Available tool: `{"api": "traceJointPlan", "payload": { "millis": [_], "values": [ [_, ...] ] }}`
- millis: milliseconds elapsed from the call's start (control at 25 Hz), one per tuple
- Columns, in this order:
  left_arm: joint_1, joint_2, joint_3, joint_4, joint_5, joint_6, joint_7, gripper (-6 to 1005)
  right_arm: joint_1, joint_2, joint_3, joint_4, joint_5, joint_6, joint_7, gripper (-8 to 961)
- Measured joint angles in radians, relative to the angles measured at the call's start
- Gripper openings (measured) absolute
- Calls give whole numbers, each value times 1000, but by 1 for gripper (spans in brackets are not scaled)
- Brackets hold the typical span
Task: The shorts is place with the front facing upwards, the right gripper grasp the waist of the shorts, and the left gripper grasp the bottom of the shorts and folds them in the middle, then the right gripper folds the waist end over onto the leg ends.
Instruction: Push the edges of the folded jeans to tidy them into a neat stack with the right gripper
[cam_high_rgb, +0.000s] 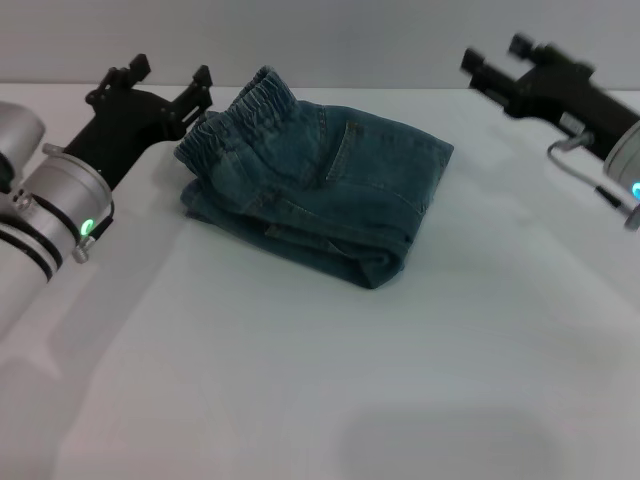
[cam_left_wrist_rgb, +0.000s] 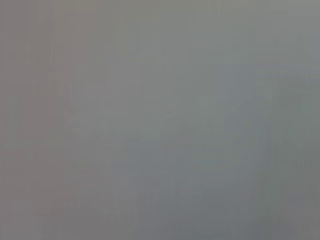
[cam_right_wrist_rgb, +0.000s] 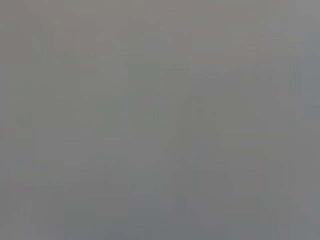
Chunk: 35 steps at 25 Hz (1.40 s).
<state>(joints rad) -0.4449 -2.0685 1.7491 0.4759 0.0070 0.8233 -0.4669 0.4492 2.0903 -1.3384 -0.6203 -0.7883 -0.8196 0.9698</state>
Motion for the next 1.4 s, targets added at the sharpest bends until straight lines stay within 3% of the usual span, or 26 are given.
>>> {"api": "traceJointPlan", "payload": {
  "millis": [160, 280, 320, 440, 560, 760, 920, 1320, 1400],
  "values": [
    [15, 0, -8, 3, -1, 17, 4, 829, -2, 0, -77, -6, 275, 40, -420, 716],
    [24, -1, -11, 1, -2, 20, -1, 829, 3, 0, -202, -17, 579, 100, -762, 716],
    [24, -1, -10, -2, -2, 17, -3, 829, 3, 0, -202, -17, 579, 100, -762, 716],
    [24, -4, -4, -6, -2, 8, -4, 829, 16, 0, -297, -12, 792, 124, -942, 716],
    [24, -5, -7, -8, -6, -4, 2, 829, 26, 0, -438, 11, 987, 94, -1058, 716],
    [23, -6, -12, -20, -64, -15, 61, 829, 34, 1, -803, 20, 1361, -14, -1294, 717],
    [27, -6, -13, -23, -86, -6, 85, 829, 32, 0, -960, 22, 1524, -96, -1317, 704],
    [41, -7, -4, -61, -128, 40, 113, 829, 26, 0, -1235, 37, 1528, -124, -1033, 671],
    [42, -7, -4, -63, -129, 40, 113, 829, 28, 0, -1276, 39, 1528, -114, -988, 603]
  ]
}}
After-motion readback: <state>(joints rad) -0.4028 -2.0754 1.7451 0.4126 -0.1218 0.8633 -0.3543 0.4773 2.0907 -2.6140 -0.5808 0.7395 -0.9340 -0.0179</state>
